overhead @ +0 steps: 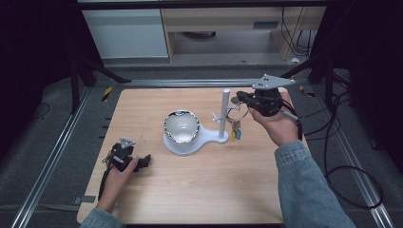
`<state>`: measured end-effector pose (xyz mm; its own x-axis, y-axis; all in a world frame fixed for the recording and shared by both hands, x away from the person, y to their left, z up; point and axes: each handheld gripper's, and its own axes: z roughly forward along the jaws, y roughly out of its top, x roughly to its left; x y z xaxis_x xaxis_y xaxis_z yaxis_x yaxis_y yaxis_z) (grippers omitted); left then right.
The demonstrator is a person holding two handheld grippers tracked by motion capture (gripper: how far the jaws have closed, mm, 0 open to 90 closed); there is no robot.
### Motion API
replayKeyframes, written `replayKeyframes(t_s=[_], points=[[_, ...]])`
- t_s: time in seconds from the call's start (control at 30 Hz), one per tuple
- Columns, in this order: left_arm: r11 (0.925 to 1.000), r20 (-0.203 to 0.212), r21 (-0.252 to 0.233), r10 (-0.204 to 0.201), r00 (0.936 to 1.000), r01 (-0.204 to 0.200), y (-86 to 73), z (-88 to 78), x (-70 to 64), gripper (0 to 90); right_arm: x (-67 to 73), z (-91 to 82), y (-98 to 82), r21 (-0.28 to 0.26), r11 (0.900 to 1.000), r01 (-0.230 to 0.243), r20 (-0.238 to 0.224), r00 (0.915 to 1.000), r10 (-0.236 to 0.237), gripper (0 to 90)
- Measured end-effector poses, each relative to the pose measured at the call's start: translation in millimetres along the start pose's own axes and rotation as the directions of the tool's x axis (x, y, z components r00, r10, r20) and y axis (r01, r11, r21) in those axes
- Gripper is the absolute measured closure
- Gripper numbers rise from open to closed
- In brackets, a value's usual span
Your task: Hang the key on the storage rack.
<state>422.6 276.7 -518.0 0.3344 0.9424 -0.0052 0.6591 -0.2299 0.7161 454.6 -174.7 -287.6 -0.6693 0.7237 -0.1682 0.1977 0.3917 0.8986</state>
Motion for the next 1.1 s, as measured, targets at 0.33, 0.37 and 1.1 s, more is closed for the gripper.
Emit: replayKeyframes(t_s=[0.33,0.37,1.1], points=[[1.0,0.0,0.0,0.0,1.0,0.0,0.0,0.0,0.0,0.0,-1.0,5.9,-2.1,0.011,1.0,-0.006,-0.01,0.9999,0.006,89.4],[1.0,0.0,0.0,0.0,1.0,0.0,0.0,0.0,0.0,0.0,-1.2,6.5,-2.5,0.013,1.0,-0.007,-0.007,0.9999,0.007,89.4],[1.0,0.0,0.0,0.0,1.0,0.0,0.0,0.0,0.0,0.0,-8.1,13.6,-14.8,0.009,0.997,-0.083,-0.021,0.9963,0.083,89.1]])
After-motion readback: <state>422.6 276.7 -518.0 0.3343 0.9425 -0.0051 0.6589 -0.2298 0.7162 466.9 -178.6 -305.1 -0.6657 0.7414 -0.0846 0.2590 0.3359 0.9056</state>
